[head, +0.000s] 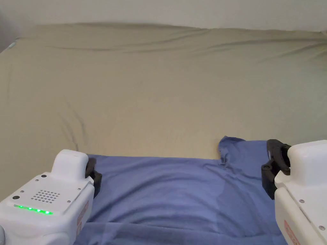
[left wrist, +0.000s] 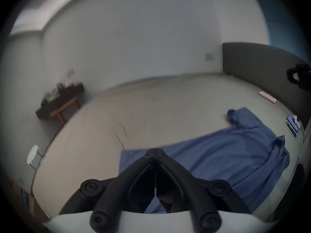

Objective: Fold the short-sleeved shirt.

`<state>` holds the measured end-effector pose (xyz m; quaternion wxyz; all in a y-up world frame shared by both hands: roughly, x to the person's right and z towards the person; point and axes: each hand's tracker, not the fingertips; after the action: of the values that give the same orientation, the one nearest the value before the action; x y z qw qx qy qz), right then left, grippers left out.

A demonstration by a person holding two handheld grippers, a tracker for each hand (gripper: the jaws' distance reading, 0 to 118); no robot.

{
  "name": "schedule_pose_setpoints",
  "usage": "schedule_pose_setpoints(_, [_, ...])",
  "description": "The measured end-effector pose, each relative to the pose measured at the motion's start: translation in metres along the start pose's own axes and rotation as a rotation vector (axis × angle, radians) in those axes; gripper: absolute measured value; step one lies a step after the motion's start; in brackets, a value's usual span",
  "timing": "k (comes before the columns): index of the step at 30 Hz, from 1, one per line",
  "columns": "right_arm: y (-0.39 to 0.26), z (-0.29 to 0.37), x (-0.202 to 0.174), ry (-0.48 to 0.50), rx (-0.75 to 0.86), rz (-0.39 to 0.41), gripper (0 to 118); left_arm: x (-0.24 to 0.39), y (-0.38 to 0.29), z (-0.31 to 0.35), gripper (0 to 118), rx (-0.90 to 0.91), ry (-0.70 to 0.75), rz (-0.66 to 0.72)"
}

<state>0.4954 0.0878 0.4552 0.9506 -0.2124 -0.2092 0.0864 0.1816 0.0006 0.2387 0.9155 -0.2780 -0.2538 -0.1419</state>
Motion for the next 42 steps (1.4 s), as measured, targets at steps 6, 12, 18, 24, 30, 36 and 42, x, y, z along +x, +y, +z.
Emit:
schedule_pose_setpoints(6, [-0.024,-0.034,0.025,-0.031,-0.102,-0.055,2,-0.056,-0.009,-0.09,115,-0.149,0.064,0.104])
schedule_pose_setpoints(12, [-0.044,-0.048,0.033,-0.06,-0.18,-0.062,2,-0.096,0.003,-0.175,110,-0.265,0.079,0.182])
schedule_pose_setpoints(18, [-0.05,-0.051,0.035,-0.058,-0.221,-0.077,2,-0.096,-0.011,-0.192,77,-0.306,0.09,0.264])
schedule_pose_setpoints(24, [-0.042,-0.064,0.038,-0.044,-0.223,-0.087,2,-0.073,0.002,-0.177,1,-0.326,0.066,0.066])
schedule_pose_setpoints(30, [-0.027,-0.094,0.066,-0.019,-0.275,-0.091,38,-0.058,0.024,-0.12,1,-0.187,0.055,0.047])
schedule_pose_setpoints(36, [-0.059,-0.175,0.095,0.042,-0.586,-0.069,106,-0.052,0.042,-0.059,1,-0.088,0.047,-0.018])
schedule_pose_setpoints(42, [-0.126,-0.248,0.113,-0.041,-0.826,-0.101,106,-0.055,0.031,-0.035,1,-0.111,0.022,0.004])
